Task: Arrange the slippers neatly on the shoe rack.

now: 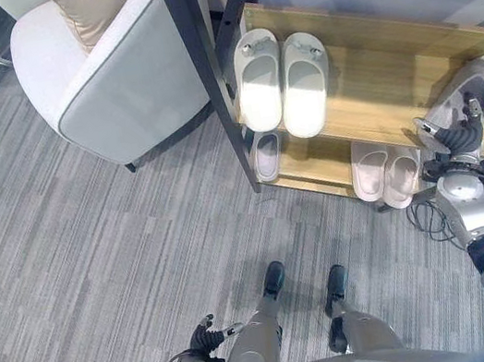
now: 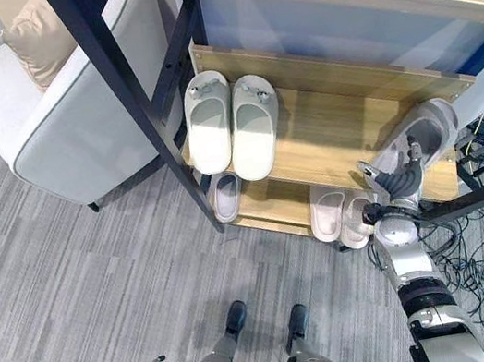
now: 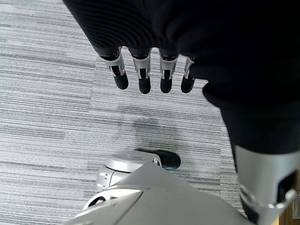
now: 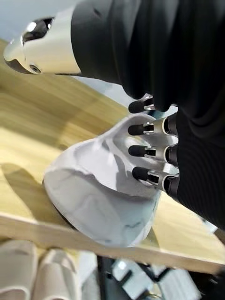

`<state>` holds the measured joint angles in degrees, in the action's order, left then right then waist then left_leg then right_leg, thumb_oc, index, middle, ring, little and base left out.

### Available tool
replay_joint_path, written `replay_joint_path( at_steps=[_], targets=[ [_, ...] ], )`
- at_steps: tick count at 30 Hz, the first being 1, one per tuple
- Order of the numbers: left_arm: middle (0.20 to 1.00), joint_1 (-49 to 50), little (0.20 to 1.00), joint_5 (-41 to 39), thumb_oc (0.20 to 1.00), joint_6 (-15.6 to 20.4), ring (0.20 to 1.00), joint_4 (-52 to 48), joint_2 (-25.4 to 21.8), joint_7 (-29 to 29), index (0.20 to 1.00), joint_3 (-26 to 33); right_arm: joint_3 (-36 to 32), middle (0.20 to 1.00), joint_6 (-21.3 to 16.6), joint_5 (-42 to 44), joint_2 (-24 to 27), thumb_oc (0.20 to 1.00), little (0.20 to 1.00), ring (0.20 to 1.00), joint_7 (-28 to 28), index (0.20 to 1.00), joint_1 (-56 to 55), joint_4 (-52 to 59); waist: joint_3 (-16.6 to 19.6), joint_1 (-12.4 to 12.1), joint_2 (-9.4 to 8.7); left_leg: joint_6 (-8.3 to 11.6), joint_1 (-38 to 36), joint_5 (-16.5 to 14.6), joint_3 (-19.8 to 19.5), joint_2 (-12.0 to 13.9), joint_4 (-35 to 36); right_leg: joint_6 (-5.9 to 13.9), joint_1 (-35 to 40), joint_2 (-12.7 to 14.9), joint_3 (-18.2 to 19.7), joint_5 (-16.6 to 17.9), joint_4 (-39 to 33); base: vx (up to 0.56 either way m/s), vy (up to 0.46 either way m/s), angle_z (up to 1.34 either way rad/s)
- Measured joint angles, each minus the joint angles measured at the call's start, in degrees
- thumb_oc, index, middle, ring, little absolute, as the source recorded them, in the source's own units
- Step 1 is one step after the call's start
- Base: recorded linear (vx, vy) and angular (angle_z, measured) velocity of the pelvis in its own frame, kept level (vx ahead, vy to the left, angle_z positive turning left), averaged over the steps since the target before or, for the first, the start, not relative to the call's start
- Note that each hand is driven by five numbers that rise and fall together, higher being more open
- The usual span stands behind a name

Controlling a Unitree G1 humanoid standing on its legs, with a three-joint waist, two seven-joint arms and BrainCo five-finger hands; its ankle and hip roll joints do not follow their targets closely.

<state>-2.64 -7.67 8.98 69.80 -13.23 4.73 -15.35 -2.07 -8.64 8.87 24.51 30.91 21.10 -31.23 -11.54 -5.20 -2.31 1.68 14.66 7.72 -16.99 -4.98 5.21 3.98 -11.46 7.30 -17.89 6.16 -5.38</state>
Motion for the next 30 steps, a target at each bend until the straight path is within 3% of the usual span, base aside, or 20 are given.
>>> replay_joint_path(
  at_steps=[13,17,21,24,29,30],
  targets=[
    [1.000,-0.05,1.000,0.32,1.000,-0.86,1.000,0.17,-0.71,0.07,1.000,0.09,9.38,1.000,-3.08,-0.08,-5.78,1.000,1.000,1.000,-6.54,1.000,1.17,1.64,1.10,0.25,-1.75,-0.06,-0.69,-0.08,0.44,0.02,0.00,-0.02,0.48,0.01,0.53,0.00,0.01,0.00,0.005,-0.02],
    [1.000,0.09,1.000,0.32,1.000,-0.94,1.000,0.26,-0.51,0.32,1.000,0.78,5.37,1.000,-2.02,-1.27,-6.46,1.000,1.000,1.000,-5.37,1.000,-1.43,6.30,1.12,0.94,-1.64,-0.25,-0.57,-0.21,0.83,-0.02,0.01,-0.05,0.21,0.10,1.04,0.04,0.01,0.01,0.011,-0.04],
    [1.000,0.49,1.000,0.56,1.000,-0.92,1.000,0.28,-0.08,0.42,1.000,2.06,-0.96,1.000,-2.45,-3.58,-4.99,1.000,1.000,1.000,-1.37,1.000,-1.25,10.71,1.14,0.96,-1.17,-0.31,-0.60,-0.25,0.89,-0.03,0.02,-0.03,0.19,0.10,1.13,0.01,-0.02,0.00,0.000,0.00],
    [1.000,0.51,1.000,2.18,1.000,-0.90,1.000,0.28,0.41,0.50,1.000,2.06,-2.04,1.000,-2.11,-5.83,0.64,1.000,1.000,1.000,0.08,1.000,-0.53,10.16,1.40,0.84,-0.14,-0.33,-0.71,-0.25,0.93,-0.11,0.02,0.01,0.29,0.19,1.18,0.01,-0.03,0.00,0.000,0.00],
    [1.000,0.61,1.000,2.58,1.000,-0.86,1.000,0.24,0.42,0.49,1.000,1.95,-0.78,1.000,-0.13,-10.69,4.83,1.000,1.000,1.000,1.04,1.000,1.37,1.61,1.45,0.91,-0.01,-0.31,-0.70,-0.26,1.01,0.09,0.03,0.00,0.21,-0.03,1.32,0.01,-0.06,0.00,0.000,0.00],
    [1.000,0.62,1.000,2.58,1.000,-0.78,1.000,0.23,0.45,0.49,1.000,1.89,2.40,1.000,1.64,-13.04,8.12,1.000,1.000,1.000,0.94,1.000,1.72,-1.98,1.42,0.54,0.02,-0.31,-0.51,-0.26,1.03,0.08,0.03,0.00,0.04,0.00,1.36,0.00,-0.04,0.00,0.000,0.00]
  ],
)
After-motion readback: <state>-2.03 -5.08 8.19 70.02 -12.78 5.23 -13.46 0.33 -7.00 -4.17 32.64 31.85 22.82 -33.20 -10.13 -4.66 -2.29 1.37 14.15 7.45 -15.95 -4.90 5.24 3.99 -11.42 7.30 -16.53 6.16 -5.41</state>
